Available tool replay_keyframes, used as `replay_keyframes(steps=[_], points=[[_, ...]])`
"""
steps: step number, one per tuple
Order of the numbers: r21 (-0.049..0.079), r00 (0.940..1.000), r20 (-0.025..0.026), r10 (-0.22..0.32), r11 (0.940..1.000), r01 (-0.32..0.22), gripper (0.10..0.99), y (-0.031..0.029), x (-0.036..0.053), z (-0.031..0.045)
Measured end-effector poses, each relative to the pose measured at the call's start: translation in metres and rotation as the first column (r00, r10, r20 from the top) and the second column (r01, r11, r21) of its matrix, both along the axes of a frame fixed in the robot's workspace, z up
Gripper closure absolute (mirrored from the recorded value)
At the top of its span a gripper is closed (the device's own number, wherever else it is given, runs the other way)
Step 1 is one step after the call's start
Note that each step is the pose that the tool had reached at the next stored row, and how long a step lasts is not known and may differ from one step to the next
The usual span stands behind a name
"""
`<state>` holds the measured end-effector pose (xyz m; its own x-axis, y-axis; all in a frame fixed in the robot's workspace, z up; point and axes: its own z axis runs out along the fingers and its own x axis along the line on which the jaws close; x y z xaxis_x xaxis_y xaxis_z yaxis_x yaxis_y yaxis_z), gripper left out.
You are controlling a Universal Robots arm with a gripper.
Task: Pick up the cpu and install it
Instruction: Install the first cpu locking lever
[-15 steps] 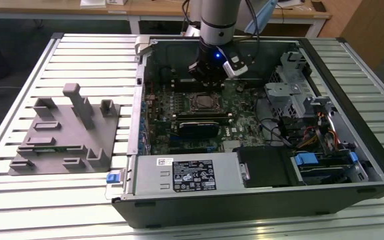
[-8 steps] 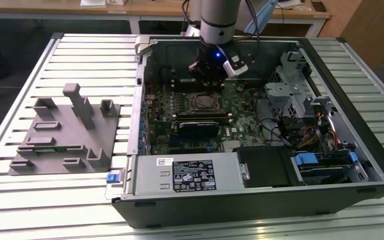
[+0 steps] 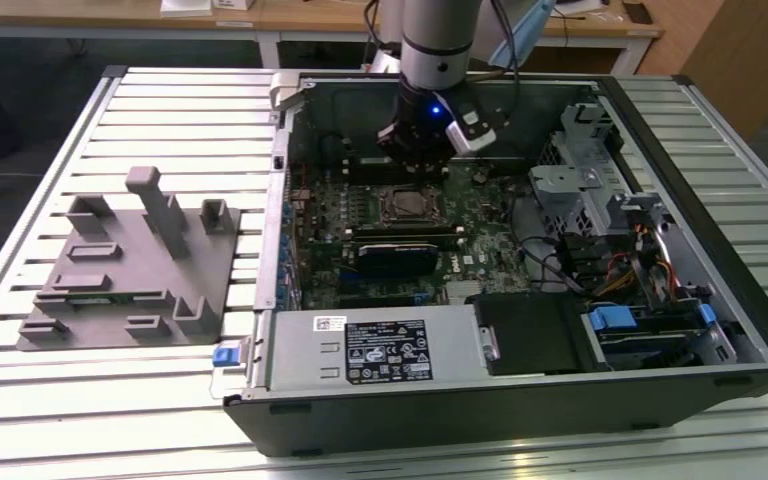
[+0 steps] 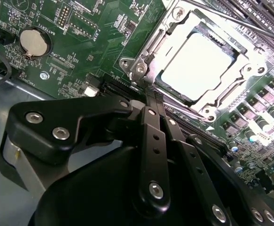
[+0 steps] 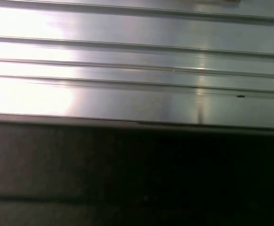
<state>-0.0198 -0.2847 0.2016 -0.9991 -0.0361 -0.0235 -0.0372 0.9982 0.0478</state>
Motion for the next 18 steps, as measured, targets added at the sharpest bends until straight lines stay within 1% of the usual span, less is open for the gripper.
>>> replay_keyframes(steps=[5,14,16,18], points=[[-0.008,1.0000,-0.0002,0.000,1.0000,0.000,0.980,0.0000,0.0000,-0.0016],[-0.010,1.0000,0.0003,0.000,1.0000,0.000,0.980,0.0001,0.0000,0.0009],[-0.017,1.0000,0.0001,0.000,0.9999,0.000,0.980,0.0000,0.0000,0.0007],[-0.028,1.0000,0.0001,0.000,0.9996,0.000,0.980,0.0000,0.0000,0.0002]])
